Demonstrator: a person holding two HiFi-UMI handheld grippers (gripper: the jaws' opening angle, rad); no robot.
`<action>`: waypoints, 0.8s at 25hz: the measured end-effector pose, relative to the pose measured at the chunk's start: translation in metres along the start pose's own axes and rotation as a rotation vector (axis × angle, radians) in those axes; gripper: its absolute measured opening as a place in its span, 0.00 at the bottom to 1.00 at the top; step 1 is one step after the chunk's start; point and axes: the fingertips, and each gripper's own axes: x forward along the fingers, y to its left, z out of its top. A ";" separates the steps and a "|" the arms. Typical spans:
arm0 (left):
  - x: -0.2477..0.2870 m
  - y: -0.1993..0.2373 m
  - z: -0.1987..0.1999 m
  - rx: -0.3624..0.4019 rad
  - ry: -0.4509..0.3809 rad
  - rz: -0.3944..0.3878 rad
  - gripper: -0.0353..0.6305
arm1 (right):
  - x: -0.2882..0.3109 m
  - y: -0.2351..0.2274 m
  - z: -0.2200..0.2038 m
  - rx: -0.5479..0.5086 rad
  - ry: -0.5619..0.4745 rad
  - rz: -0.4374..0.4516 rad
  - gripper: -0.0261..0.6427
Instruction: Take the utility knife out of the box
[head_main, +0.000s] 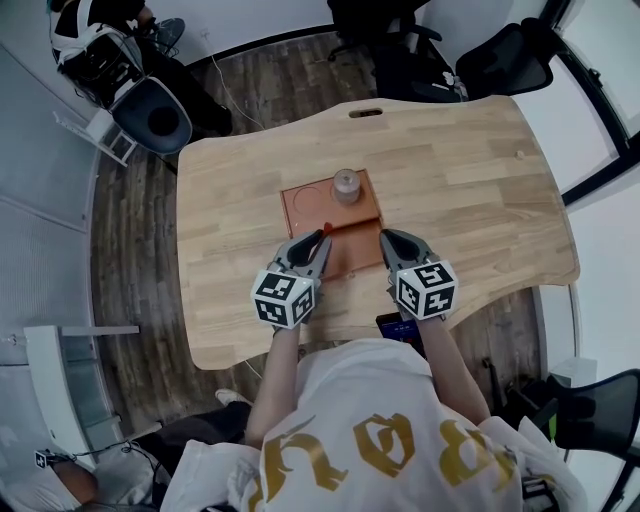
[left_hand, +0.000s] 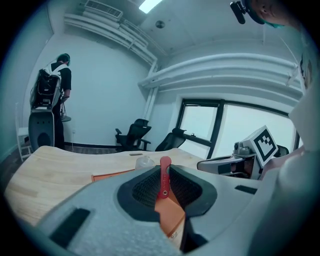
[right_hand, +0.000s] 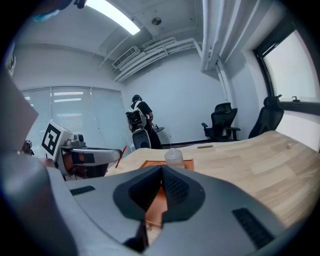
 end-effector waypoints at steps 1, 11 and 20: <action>-0.001 0.000 0.001 0.002 -0.003 0.003 0.14 | -0.001 0.000 0.000 -0.001 -0.002 -0.004 0.06; -0.007 -0.003 0.003 0.020 -0.006 0.006 0.14 | -0.003 0.007 -0.004 -0.030 0.010 0.015 0.06; -0.010 -0.009 0.002 0.027 -0.002 -0.002 0.14 | -0.011 0.006 -0.006 -0.013 0.005 0.014 0.06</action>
